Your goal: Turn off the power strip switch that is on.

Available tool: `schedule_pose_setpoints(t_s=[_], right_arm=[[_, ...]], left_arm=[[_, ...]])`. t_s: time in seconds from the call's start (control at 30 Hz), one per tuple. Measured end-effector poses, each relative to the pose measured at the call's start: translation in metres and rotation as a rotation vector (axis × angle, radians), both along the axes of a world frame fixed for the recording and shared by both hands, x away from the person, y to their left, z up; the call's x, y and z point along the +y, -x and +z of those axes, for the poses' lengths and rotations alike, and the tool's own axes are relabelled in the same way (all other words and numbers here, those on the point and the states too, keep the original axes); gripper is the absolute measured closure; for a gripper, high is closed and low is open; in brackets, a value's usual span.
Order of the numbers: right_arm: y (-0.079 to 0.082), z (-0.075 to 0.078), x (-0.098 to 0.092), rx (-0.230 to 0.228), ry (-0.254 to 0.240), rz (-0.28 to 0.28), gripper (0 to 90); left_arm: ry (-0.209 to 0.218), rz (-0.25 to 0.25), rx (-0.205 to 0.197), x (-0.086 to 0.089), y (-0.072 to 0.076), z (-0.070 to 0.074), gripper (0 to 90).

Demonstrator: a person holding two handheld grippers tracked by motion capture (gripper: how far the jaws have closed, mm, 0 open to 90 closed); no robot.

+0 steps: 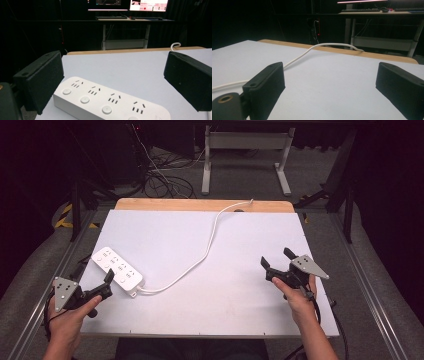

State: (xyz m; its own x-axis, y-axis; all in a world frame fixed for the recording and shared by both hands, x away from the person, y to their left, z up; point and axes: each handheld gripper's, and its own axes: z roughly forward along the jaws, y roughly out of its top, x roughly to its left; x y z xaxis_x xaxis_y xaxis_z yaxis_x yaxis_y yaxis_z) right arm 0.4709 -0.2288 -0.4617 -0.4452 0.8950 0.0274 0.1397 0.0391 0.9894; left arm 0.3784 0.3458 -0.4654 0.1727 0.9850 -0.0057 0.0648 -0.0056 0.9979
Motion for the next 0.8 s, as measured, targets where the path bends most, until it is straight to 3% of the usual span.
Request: schedule_pose_setpoints(t_s=[0.47,0.6,0.63,0.7,0.73,0.77,0.8], right_arm=[[0.0080,-0.0011,-0.0080,0.001,-0.003,-0.014,9.1],[0.0074,-0.0010,-0.0079,0.001,-0.005,-0.012,9.2],[0.0071,-0.0010,-0.0077,0.001,-0.006,-0.011,9.3],[0.0065,-0.0011,-0.0074,0.002,-0.007,-0.009,9.3],[0.0062,-0.0010,-0.0073,0.001,-0.007,-0.009,9.4],[0.0062,-0.0010,-0.0073,0.001,-0.007,-0.009,9.4],[0.0060,-0.0009,-0.0070,0.002,-0.010,-0.004,9.8]], left_arm=[[-0.006,-0.022,-0.001,-0.0062,-0.0089,0.0001,2.7],[-0.031,-0.011,0.006,-0.0055,-0.0080,0.0005,5.8],[-0.039,0.000,0.021,-0.0043,-0.0074,0.0005,9.0],[-0.038,0.003,0.033,-0.0033,-0.0067,0.0012,24.8],[-0.012,-0.044,0.081,0.0002,-0.0051,0.0030,36.6],[-0.012,-0.044,0.081,0.0002,-0.0051,0.0030,44.4],[0.021,-0.071,0.110,0.0030,-0.0043,0.0047,49.5]])
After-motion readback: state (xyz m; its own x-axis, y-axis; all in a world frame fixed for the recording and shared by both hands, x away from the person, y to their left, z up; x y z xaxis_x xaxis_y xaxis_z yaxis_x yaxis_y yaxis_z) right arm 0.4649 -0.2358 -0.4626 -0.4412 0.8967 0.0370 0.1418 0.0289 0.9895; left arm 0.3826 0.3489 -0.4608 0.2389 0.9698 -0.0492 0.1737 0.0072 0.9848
